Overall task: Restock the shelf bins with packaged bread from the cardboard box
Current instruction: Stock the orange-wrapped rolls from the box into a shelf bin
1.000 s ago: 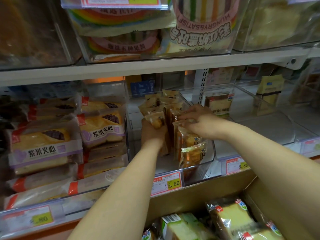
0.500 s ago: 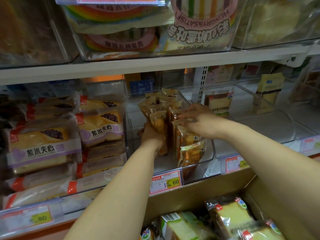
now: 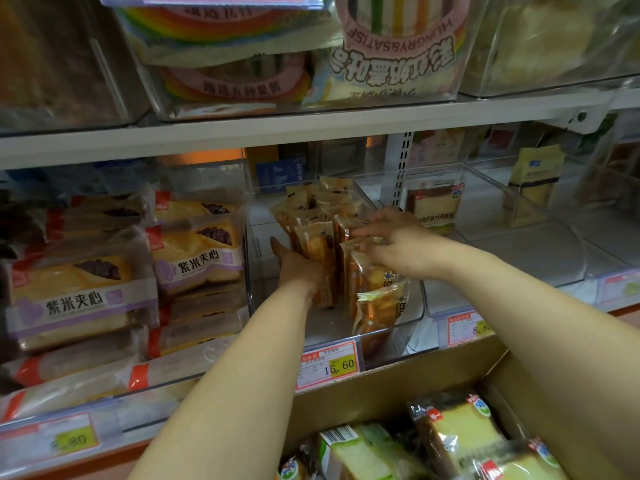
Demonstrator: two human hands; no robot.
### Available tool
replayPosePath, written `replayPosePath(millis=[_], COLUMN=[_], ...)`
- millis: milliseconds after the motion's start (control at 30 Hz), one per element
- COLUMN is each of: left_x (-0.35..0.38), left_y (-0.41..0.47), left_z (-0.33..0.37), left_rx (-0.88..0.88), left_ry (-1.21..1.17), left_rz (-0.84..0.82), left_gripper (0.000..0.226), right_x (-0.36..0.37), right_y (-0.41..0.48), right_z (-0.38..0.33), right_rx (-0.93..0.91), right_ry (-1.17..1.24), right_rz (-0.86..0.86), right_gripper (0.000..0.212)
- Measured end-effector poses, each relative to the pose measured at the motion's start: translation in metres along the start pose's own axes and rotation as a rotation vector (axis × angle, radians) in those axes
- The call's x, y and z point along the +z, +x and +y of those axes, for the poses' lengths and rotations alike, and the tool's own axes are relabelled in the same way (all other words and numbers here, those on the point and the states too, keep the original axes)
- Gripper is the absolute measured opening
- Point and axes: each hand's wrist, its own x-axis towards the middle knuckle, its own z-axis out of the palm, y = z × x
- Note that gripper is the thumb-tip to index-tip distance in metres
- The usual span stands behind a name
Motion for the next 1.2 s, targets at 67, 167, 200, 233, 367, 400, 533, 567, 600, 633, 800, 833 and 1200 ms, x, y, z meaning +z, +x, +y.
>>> replayPosePath(millis=[67, 167, 200, 233, 367, 400, 533, 567, 600, 633, 800, 833, 1200], left_x=[0.0, 0.001, 0.001, 0.001, 0.002, 0.003, 0.003, 0.004, 0.004, 0.004, 0.001, 0.0, -0.029], left_y=[0.003, 0.003, 0.003, 0.003, 0.004, 0.005, 0.012, 0.013, 0.013, 0.011, -0.002, -0.004, -0.094], left_z=[0.001, 0.002, 0.002, 0.002, 0.002, 0.002, 0.0, 0.0, 0.0, 0.001, 0.002, 0.003, 0.02], left_rx=[0.003, 0.028, 0.052, 0.076, 0.198, 0.213, 0.245, 0.25, 0.252, 0.244, 0.217, 0.212, 0.356], left_ry=[0.046, 0.041, 0.032, 0.041, 0.148, 0.166, 0.201, 0.202, 0.201, 0.204, 0.26, 0.273, 0.509], left_rz=[-0.026, -0.035, -0.035, -0.033, -0.047, -0.048, -0.067, -0.072, -0.071, -0.065, 0.016, 0.029, 0.033], left_gripper=[0.11, 0.103, 0.095, 0.088, 0.084, 0.083, 0.073, 0.068, 0.066, 0.065, 0.073, 0.073, 0.057], right_x=[0.0, 0.001, 0.001, 0.001, 0.0, 0.0, 0.001, 0.001, 0.0, -0.001, -0.011, -0.013, 0.001], right_y=[0.0, 0.001, 0.001, 0.002, 0.002, 0.002, 0.002, 0.002, 0.002, 0.001, -0.017, -0.022, -0.135], right_z=[0.0, 0.002, 0.003, 0.004, 0.004, 0.004, 0.004, 0.003, 0.002, 0.0, -0.01, -0.013, -0.022], right_rx=[0.0, 0.0, -0.001, -0.002, -0.004, -0.005, -0.008, -0.006, -0.002, -0.001, -0.041, -0.052, -0.222], right_ry=[-0.006, -0.006, -0.004, -0.003, -0.001, -0.001, -0.019, -0.027, -0.035, -0.046, -0.106, -0.107, -0.149], right_rz=[0.0, -0.003, -0.002, 0.0, 0.002, 0.002, 0.006, 0.006, 0.003, 0.001, 0.064, 0.086, 0.442], right_gripper=[0.036, 0.036, 0.036, 0.037, 0.037, 0.037, 0.036, 0.036, 0.037, 0.037, 0.041, 0.041, 0.021])
